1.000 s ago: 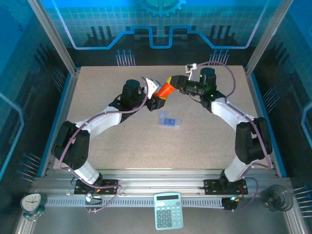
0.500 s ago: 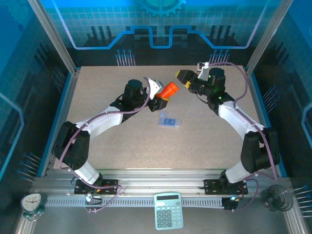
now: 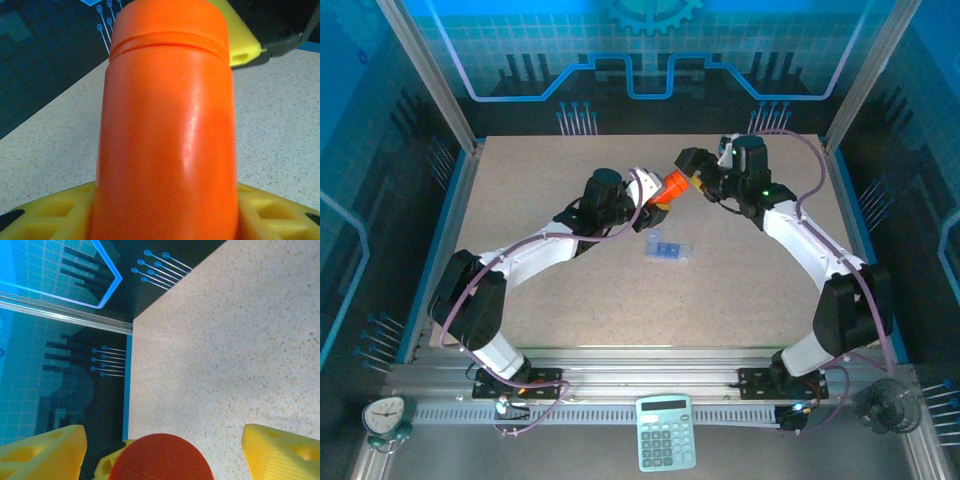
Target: Sort the pills into containers
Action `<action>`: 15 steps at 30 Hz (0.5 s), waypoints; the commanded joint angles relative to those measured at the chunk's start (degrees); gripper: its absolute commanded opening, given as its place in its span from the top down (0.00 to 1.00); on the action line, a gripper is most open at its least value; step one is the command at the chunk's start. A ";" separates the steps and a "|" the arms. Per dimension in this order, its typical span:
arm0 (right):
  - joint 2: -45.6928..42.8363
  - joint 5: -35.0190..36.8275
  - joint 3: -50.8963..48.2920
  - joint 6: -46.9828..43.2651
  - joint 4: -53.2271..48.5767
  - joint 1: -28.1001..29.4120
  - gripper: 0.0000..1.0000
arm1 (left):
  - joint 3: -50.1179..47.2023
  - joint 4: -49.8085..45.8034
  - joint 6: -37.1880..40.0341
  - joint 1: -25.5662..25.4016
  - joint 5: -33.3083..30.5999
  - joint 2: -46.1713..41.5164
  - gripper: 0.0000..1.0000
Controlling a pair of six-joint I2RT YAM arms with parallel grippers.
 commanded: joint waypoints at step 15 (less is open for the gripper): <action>0.28 -2.01 -1.71 1.73 1.30 2.05 0.30 | 3.02 1.03 1.21 -0.77 -1.31 1.65 1.00</action>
